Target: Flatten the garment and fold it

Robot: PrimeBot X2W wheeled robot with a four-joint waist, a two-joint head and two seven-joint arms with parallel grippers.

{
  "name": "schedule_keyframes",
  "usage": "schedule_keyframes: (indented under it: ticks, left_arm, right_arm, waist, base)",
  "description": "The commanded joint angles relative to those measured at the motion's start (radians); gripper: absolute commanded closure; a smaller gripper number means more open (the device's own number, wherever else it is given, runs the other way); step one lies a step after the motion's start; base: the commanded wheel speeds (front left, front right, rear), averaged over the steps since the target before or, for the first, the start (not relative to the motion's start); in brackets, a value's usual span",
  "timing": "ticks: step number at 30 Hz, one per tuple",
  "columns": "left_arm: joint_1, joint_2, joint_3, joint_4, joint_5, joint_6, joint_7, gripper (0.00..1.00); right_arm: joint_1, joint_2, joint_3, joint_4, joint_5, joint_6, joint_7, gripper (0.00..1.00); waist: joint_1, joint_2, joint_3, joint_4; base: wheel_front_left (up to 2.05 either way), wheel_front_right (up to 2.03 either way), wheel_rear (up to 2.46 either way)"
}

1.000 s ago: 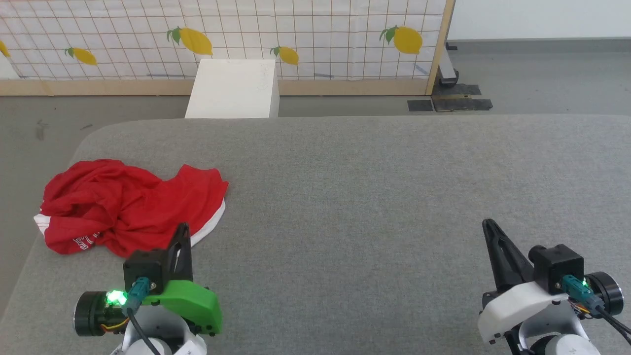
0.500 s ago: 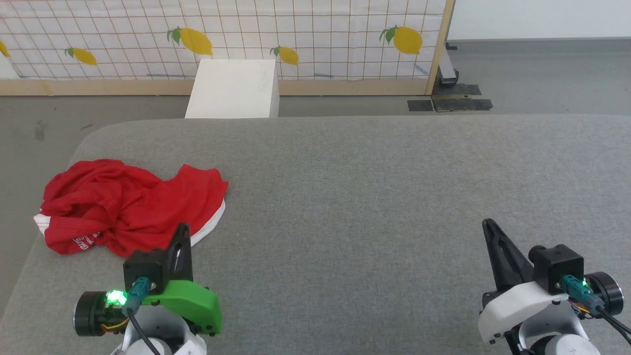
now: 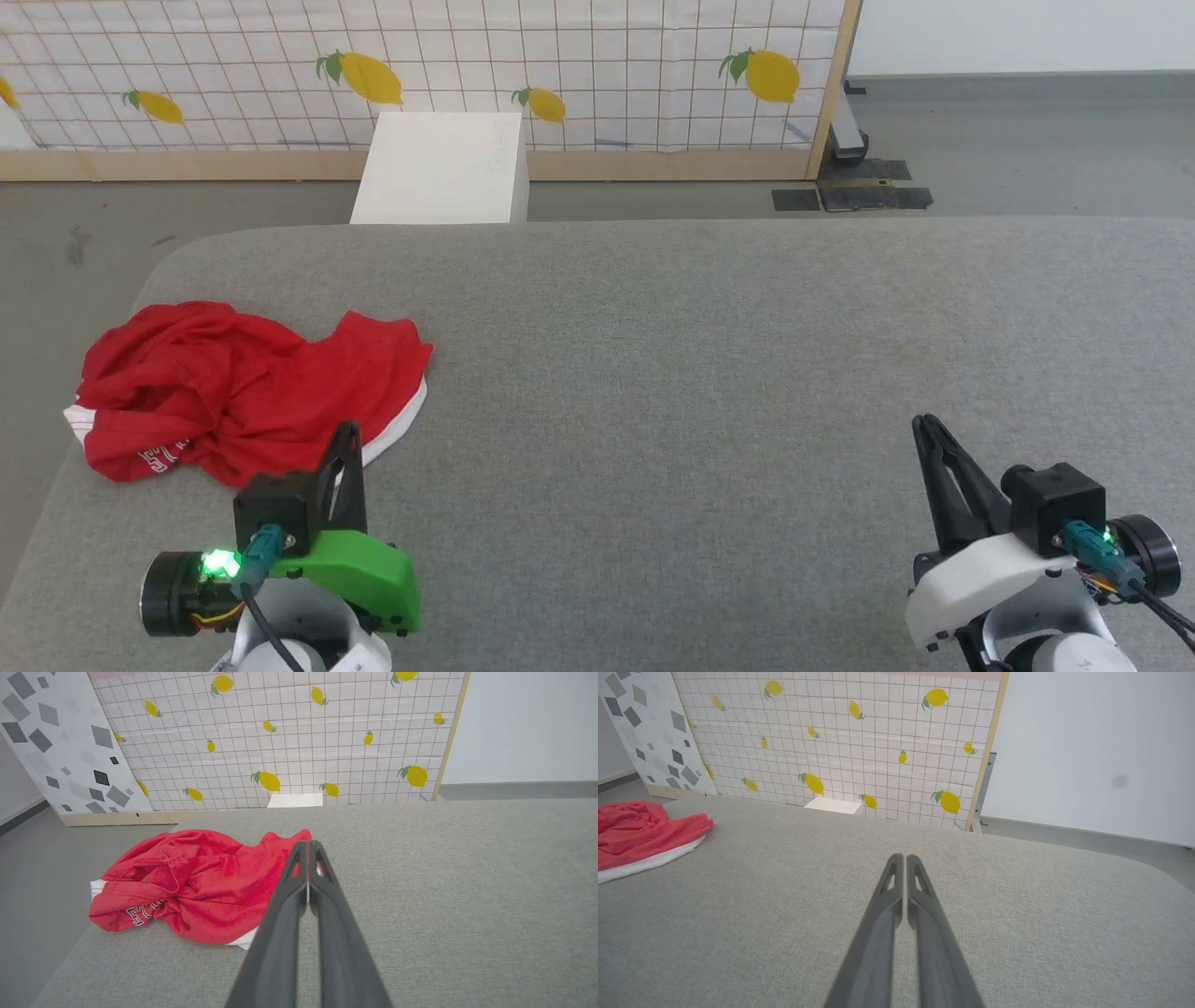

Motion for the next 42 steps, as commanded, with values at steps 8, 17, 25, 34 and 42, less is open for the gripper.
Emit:
schedule_keyframes:
  ticks: [8, 17, 25, 34, 42]
  left_arm:
    - [-0.001, 0.000, -0.011, 0.006, -0.011, 0.004, -0.009, 0.00]
    - [-0.005, 0.000, -0.027, 0.021, -0.027, 0.012, -0.028, 0.00]
    - [-0.010, 0.000, -0.038, 0.033, -0.042, 0.018, -0.044, 0.00]
    - [-0.010, 0.000, -0.043, 0.046, -0.064, 0.018, -0.063, 0.00]
    - [-0.010, 0.001, -0.042, 0.055, -0.078, 0.023, -0.079, 0.00]
  right_arm:
    - [0.000, 0.000, 0.000, 0.004, 0.009, 0.000, -0.009, 0.00]
    - [-0.002, 0.000, -0.002, 0.011, 0.020, 0.000, -0.027, 0.00]
    - [-0.004, 0.000, -0.005, 0.021, 0.033, 0.000, -0.044, 0.00]
    - [-0.005, 0.000, -0.010, 0.034, 0.047, 0.000, -0.063, 0.00]
    - [-0.005, 0.001, -0.014, 0.038, 0.060, -0.001, -0.080, 0.00]
  waist:
    - [0.0000, 0.0000, -0.002, 0.000]
    - [0.0000, 0.0000, -0.006, 0.000]
    - [0.0000, 0.0000, -0.008, 0.000]
    - [0.0000, 0.0000, -0.010, 0.000]
    - [0.0000, 0.0000, -0.011, 0.002]
  base:
    - [0.00, 0.00, 0.00]
    - [0.00, 0.00, 0.00]
    - [0.00, 0.00, 0.00]
    - [0.00, 0.00, 0.00]
    - [0.00, 0.00, 0.00]
